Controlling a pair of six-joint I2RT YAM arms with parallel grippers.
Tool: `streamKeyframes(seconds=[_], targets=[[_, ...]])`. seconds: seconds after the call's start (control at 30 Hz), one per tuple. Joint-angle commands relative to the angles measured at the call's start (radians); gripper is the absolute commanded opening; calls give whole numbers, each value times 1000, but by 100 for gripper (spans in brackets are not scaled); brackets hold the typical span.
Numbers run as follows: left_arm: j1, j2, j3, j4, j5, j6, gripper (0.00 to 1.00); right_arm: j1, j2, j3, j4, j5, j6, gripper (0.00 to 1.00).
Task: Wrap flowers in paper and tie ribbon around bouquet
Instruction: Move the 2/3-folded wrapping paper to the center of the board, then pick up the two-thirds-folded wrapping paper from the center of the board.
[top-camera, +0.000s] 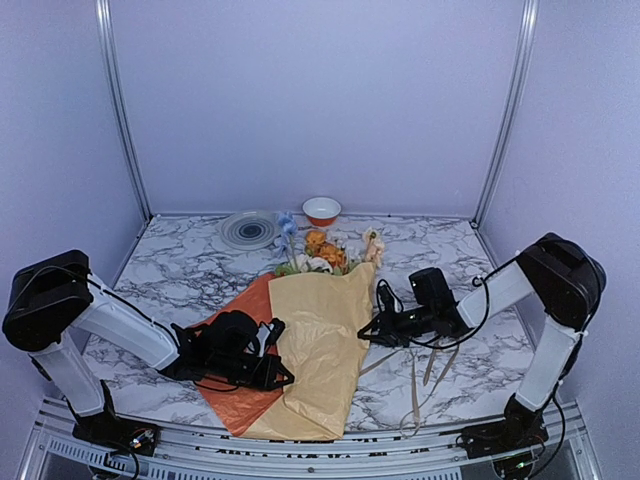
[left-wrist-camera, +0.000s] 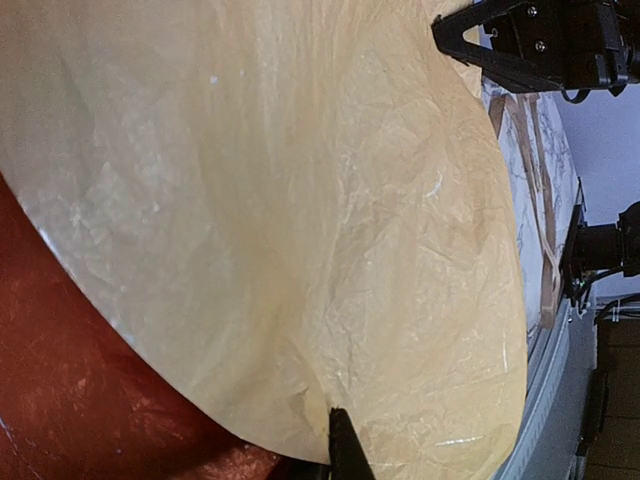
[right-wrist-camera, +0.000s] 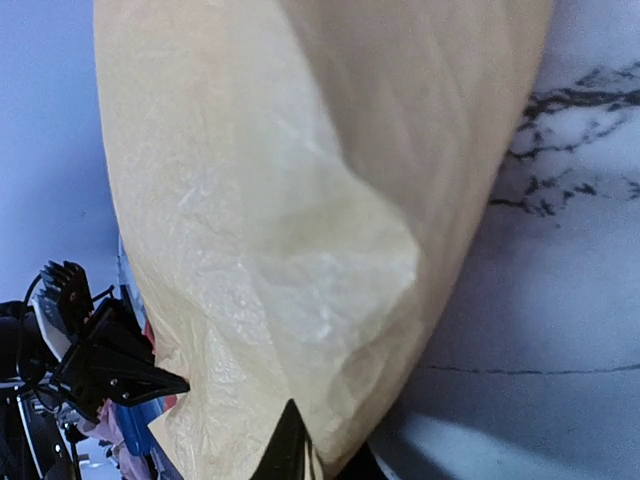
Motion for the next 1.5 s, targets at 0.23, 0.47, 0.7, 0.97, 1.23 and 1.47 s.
streamKeyframes(seconds=[0.23,0.47,0.7,0.97,1.23,1.47], targets=[[-7,41,-44,-91,-34,-49,0,-11,-261,85,-434,222,-270,42],[-3,35,-55,-89,-56,-59,0,239,-373,213,-597,422,-420,36],[6,18,-59,-89,-59,-71,0,457,-141,343,-529,174,-486,8],[6,-27,-82,-89,-95,-87,0,473,120,452,-520,208,-484,0],[44,-214,-112,-139,-140,-83,36,450,232,434,-536,213,-434,0],[259,-574,-178,-641,-290,-111,57,459,215,431,-513,193,-431,0]])
